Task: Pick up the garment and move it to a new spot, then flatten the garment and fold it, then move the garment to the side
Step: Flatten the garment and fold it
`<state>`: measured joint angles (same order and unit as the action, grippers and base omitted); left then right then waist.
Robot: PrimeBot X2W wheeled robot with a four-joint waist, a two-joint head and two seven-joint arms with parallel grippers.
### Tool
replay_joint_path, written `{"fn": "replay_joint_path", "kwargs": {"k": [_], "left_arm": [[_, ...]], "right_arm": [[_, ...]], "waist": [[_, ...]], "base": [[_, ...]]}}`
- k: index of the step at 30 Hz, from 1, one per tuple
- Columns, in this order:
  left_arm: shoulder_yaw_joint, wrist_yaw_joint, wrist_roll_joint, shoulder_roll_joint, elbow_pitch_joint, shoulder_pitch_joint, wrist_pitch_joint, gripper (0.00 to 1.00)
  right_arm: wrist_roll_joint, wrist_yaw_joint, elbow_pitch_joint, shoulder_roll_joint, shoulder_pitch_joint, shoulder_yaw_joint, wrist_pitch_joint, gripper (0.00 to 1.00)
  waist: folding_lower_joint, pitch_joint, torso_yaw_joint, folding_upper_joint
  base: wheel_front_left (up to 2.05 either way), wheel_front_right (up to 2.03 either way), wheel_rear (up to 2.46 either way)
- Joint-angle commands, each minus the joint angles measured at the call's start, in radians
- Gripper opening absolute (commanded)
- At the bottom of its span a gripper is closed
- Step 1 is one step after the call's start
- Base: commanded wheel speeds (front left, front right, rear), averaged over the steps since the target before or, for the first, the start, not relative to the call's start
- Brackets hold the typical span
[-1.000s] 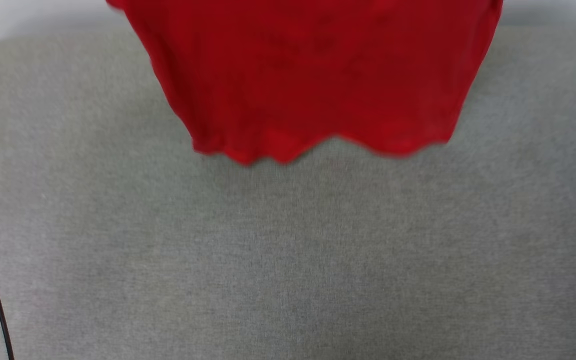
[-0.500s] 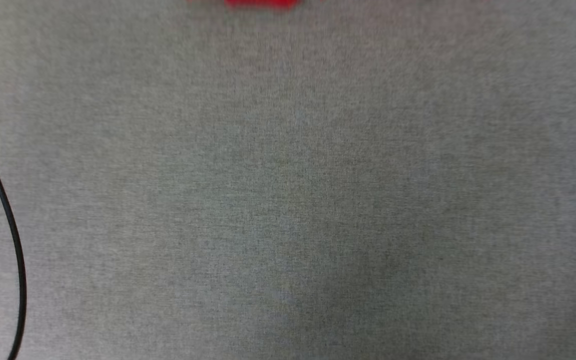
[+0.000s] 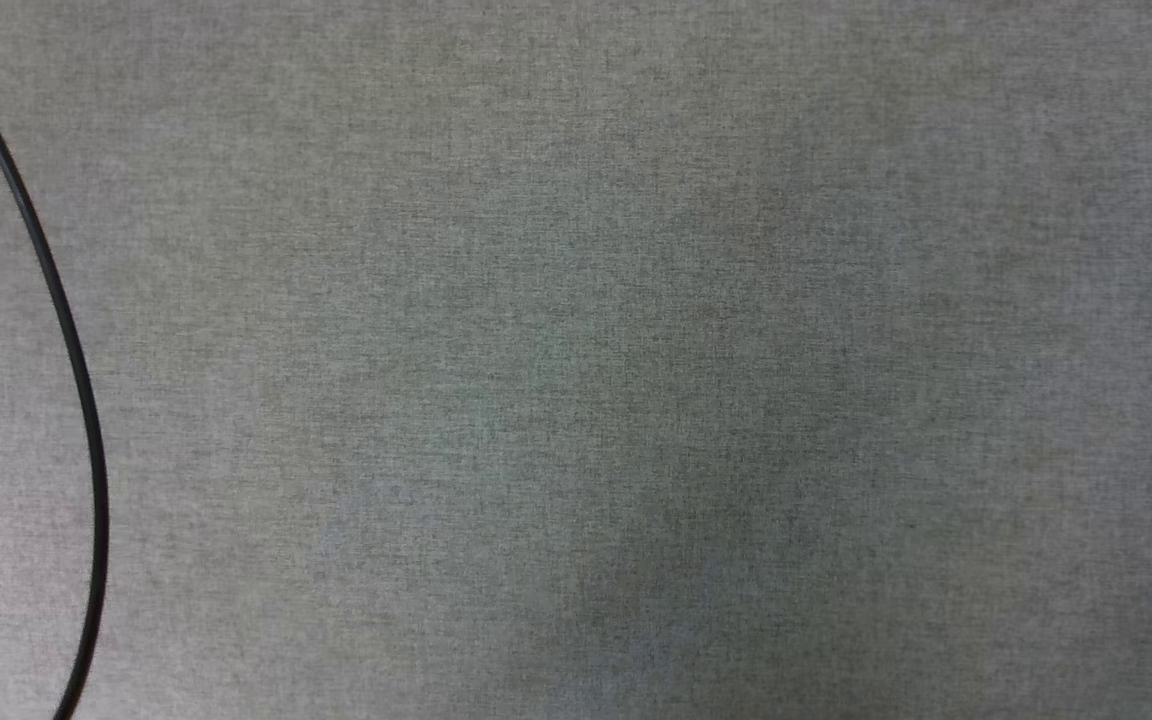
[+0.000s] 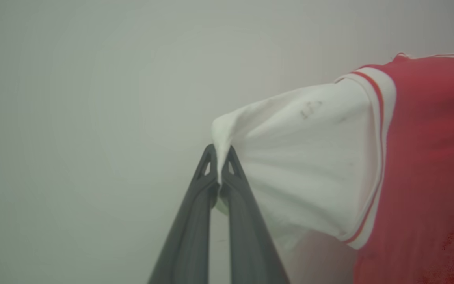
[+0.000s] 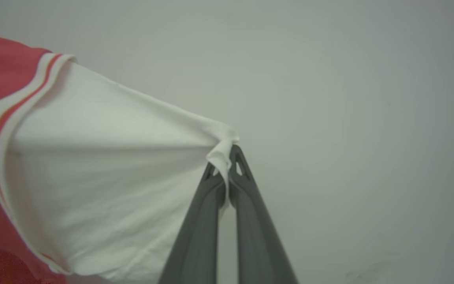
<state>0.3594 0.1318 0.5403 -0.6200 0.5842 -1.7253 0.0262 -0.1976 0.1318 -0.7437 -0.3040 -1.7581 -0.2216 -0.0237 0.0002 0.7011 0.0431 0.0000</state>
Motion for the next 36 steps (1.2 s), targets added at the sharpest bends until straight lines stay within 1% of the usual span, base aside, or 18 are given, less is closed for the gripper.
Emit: {"fn": "replay_joint_path", "kwargs": {"k": [1,3,6,9,14,20,23,26,31,36], "left_arm": [[0.016,-0.003,0.012,-0.002,0.019,0.022,0.014,0.00],[0.054,-0.003,0.045,0.010,0.042,0.055,0.031,0.00],[0.091,-0.003,0.103,0.023,0.073,0.114,0.055,0.00],[0.131,-0.002,0.139,0.024,0.092,0.188,0.090,0.00],[0.185,-0.002,0.182,0.026,0.105,0.320,0.142,0.00],[0.243,-0.002,0.231,0.018,0.093,0.510,0.178,0.00],[0.266,-0.002,0.250,0.014,0.067,0.618,0.180,0.00],[0.285,-0.011,0.269,0.018,0.032,0.739,0.182,0.00],[0.305,-0.038,0.310,-0.004,-0.041,0.938,0.167,0.00],[0.326,-0.073,0.352,-0.034,-0.122,1.119,0.144,0.00]], "right_arm": [[-0.005,-0.002,-0.023,0.010,0.003,-0.009,-0.010,0.00],[0.059,-0.002,-0.069,0.040,0.012,-0.050,-0.009,0.00],[0.098,-0.002,-0.122,0.036,0.049,-0.042,-0.024,0.00],[0.131,-0.002,-0.167,0.035,0.101,0.013,-0.037,0.00],[0.209,-0.002,-0.214,0.014,0.222,0.091,-0.065,0.00],[0.336,-0.002,-0.224,-0.012,0.416,0.172,-0.082,0.00],[0.420,-0.002,-0.204,-0.020,0.529,0.216,-0.065,0.00],[0.528,-0.002,-0.164,-0.040,0.661,0.264,-0.033,0.00],[0.690,-0.002,-0.046,-0.099,0.903,0.341,0.033,0.00],[0.797,-0.002,0.070,-0.159,1.114,0.385,0.081,0.00]], "waist": [[-0.0002,0.002,0.003,0.0000],[-0.0002,0.003,0.006,0.0000],[-0.0002,-0.006,0.010,0.0000],[-0.0002,-0.030,0.013,0.0000],[-0.0002,-0.093,0.011,0.0000],[-0.0002,-0.206,0.011,0.0000],[-0.0002,-0.265,0.009,0.0000],[-0.0002,-0.332,0.013,0.0000],[-0.0002,-0.424,0.016,0.0000],[-0.0002,-0.494,0.017,0.0000]], "base": [[0.00,0.00,0.00],[0.00,0.00,0.00],[0.00,0.00,0.00],[0.00,0.00,0.00],[0.00,0.00,0.00],[0.00,0.00,0.00],[0.00,0.00,0.00],[0.00,0.00,0.00],[0.00,0.00,0.00],[0.00,0.00,0.00]]}}
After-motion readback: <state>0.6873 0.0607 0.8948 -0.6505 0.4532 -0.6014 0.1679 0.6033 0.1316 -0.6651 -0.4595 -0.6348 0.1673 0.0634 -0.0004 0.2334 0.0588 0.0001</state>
